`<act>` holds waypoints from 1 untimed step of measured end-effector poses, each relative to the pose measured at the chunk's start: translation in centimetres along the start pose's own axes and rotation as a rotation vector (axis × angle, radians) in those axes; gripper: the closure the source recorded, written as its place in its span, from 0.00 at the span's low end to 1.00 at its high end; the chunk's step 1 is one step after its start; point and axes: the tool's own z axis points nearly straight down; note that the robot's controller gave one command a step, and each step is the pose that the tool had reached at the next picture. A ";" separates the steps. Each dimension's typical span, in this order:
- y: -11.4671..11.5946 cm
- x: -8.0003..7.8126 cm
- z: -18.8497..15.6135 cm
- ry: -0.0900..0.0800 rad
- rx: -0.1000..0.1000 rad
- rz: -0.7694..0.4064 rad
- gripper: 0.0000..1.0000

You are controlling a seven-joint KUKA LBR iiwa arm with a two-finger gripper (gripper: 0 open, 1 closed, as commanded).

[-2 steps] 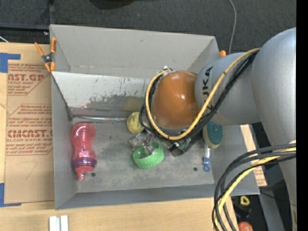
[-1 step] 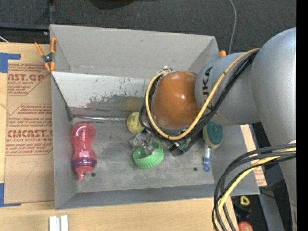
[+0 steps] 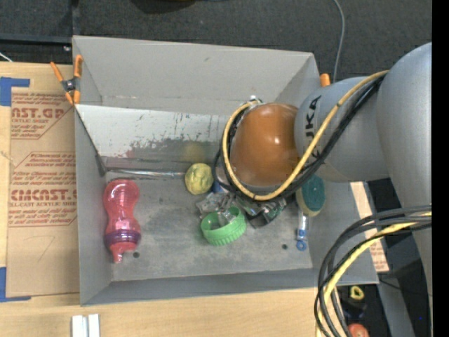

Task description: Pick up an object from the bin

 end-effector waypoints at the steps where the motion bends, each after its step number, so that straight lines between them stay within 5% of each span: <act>1: -1.8 2.6 -0.1 0.000 -0.001 0.020 1.00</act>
Offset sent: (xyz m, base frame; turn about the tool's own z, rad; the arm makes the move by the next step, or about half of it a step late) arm 0.0000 0.0000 0.0000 0.0000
